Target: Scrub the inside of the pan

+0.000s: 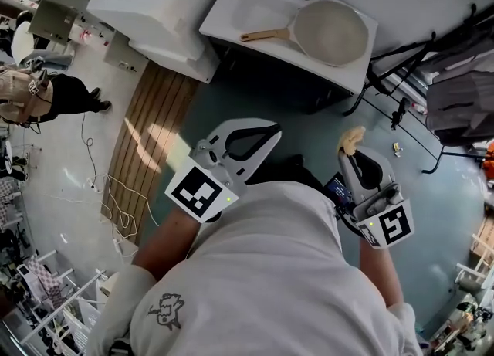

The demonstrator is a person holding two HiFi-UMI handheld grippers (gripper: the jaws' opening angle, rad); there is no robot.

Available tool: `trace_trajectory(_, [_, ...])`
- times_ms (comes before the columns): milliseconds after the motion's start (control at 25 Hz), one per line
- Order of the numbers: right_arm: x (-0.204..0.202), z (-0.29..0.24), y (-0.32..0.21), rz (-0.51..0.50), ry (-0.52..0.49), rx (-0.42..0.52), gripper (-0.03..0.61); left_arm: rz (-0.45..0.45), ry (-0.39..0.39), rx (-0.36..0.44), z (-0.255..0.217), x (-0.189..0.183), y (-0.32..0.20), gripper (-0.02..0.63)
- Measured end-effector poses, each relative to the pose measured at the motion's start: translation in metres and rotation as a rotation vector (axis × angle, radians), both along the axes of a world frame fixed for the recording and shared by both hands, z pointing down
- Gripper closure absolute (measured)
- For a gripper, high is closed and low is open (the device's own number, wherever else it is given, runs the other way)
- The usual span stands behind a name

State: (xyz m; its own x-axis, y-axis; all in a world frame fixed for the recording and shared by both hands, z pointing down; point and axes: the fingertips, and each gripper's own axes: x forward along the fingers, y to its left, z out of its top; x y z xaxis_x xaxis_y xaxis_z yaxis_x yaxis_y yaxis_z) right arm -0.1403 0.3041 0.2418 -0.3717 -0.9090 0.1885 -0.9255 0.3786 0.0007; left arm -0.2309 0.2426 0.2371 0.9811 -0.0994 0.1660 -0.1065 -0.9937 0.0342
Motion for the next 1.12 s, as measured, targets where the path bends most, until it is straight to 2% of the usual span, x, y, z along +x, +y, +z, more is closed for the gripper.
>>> trace_trajectory(120, [0.003, 0.0, 0.002, 0.028, -0.015, 0.007, 0.545, 0.016, -0.004, 0.023, -0.002, 0.004, -0.001, 0.612])
trace_trajectory(440, [0.011, 0.002, 0.01, 0.065, -0.02, 0.006, 0.546, 0.049, 0.001, 0.007, -0.001, 0.013, 0.005, 0.612])
trace_trajectory(1120, [0.008, -0.005, 0.01, 0.062, -0.018, 0.016, 0.546, 0.034, 0.015, -0.029, -0.001, 0.01, 0.004, 0.612])
